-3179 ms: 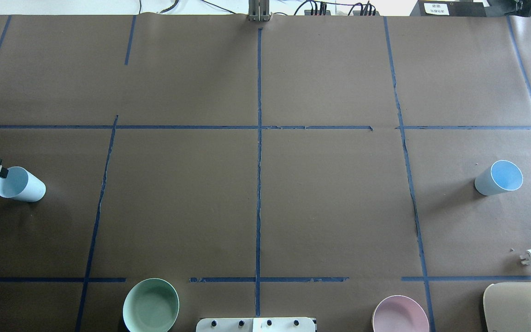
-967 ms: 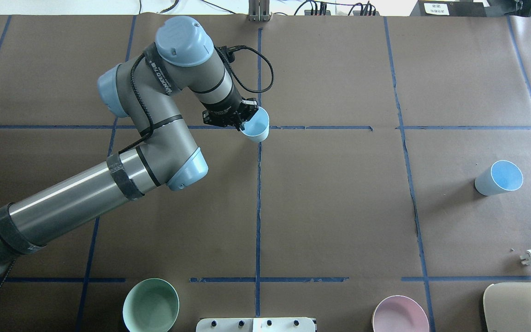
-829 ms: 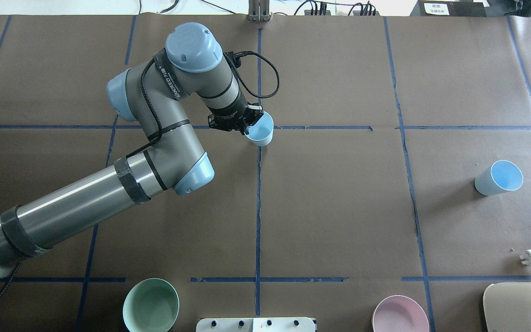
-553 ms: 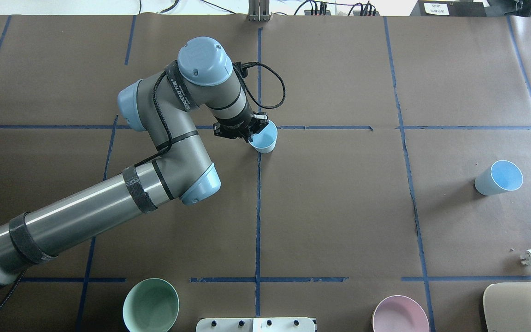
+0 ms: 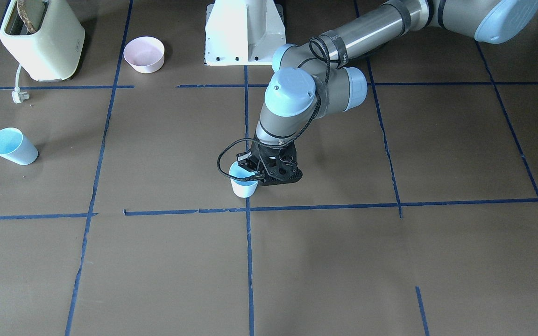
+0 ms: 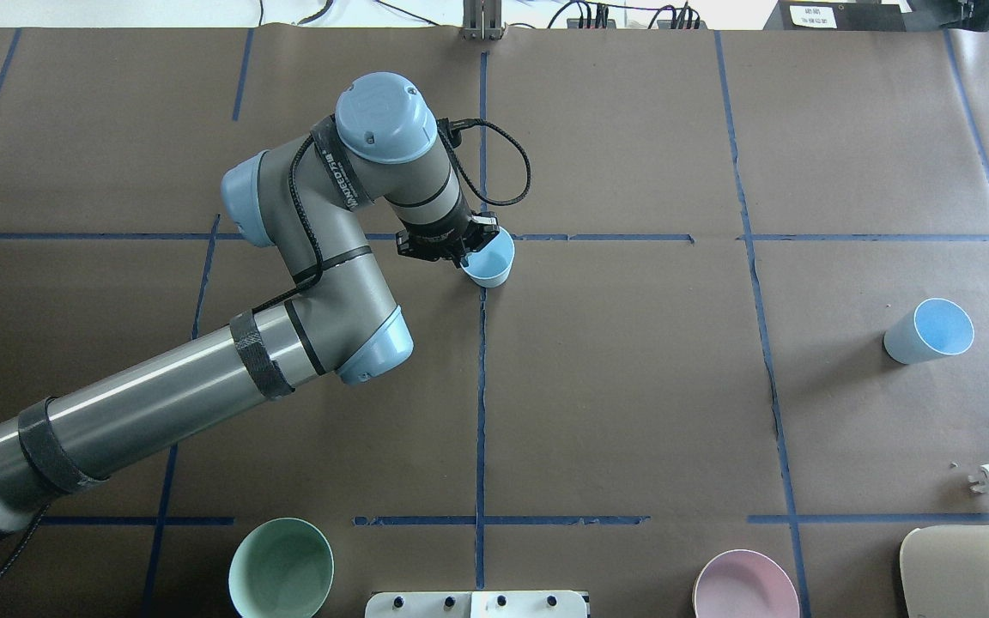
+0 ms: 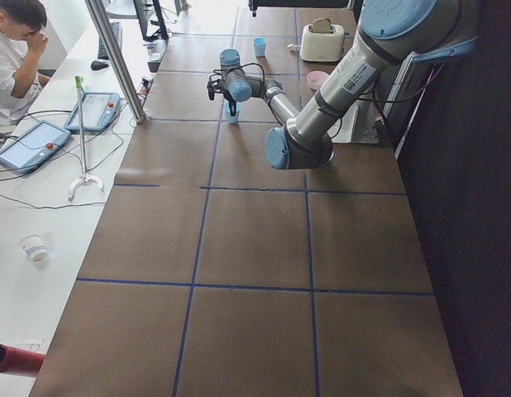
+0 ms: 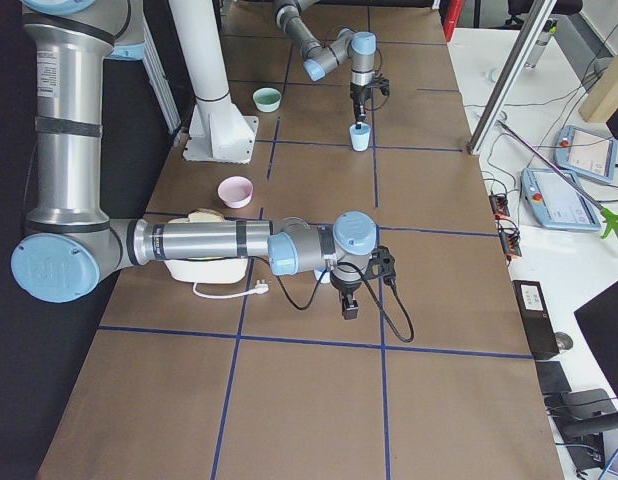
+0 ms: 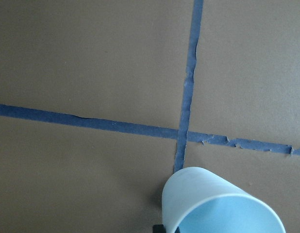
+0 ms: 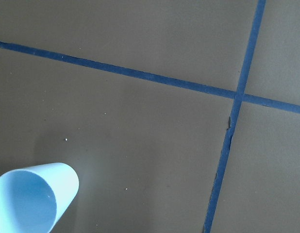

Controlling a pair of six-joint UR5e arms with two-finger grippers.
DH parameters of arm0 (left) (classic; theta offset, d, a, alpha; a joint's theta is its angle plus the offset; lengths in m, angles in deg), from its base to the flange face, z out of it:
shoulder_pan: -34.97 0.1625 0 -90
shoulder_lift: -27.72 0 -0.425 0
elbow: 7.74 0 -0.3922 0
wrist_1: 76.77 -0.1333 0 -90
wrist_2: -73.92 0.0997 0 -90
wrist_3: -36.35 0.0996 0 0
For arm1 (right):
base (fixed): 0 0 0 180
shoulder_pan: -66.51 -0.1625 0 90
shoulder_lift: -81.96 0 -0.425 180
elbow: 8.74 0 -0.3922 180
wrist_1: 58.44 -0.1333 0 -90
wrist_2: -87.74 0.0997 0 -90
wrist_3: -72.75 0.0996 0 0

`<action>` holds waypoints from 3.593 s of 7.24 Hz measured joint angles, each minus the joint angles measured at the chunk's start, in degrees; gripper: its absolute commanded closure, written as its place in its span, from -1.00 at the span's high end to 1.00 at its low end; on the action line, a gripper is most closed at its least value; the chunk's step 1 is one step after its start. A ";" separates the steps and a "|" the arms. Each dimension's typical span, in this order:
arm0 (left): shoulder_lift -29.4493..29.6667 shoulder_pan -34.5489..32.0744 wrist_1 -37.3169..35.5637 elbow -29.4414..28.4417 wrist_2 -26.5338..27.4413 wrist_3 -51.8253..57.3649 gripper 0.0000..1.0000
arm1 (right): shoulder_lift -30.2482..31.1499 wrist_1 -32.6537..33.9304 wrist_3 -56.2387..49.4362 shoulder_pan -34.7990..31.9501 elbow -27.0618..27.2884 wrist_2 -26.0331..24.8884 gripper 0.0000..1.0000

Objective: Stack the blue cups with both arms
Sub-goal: 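Set the blue cup upright at center and open the left gripper, then withdraw the left arm while the right gripper reaches the other blue cup, then close the right gripper on the second light blue cup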

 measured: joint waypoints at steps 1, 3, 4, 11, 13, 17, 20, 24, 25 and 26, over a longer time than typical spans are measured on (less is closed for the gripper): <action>0.00 -0.02 -0.54 0.13 0.04 -0.02 0.48 | 0.00 -0.03 0.00 0.02 0.02 0.01 1.00; -0.10 -0.03 -1.08 0.49 1.29 -0.08 0.98 | -0.13 -0.05 0.02 0.15 0.04 0.06 1.00; -0.34 -0.21 -2.04 1.96 2.16 -0.07 0.98 | -0.37 -0.05 0.53 0.47 0.02 0.04 1.00; -26.63 -17.67 -15.42 31.41 -6.06 28.44 0.98 | -0.19 -10.49 18.28 7.67 -0.97 0.15 1.00; -36.65 -25.95 -14.95 32.77 -10.82 44.11 0.98 | 0.60 -14.56 24.71 10.42 -0.92 0.17 1.00; -44.42 -34.61 -14.79 32.00 -12.84 60.97 0.99 | 3.66 -21.65 32.44 15.73 -1.14 -0.27 0.99; -44.71 -34.97 -14.91 32.02 -12.85 61.42 0.98 | 4.23 -21.84 32.88 17.84 -1.88 -1.04 0.73; -46.07 -35.21 -14.70 31.94 -12.82 62.21 0.99 | 2.76 -21.87 33.41 19.30 -4.05 -1.82 -1.00; -46.79 -35.65 -14.66 31.86 -12.84 63.75 0.99 | 2.43 -21.87 33.97 19.31 -3.26 -1.84 -1.00; -47.66 -36.65 -14.68 31.80 -12.84 65.85 0.99 | 1.86 -21.63 34.47 19.25 -1.12 -1.79 -1.00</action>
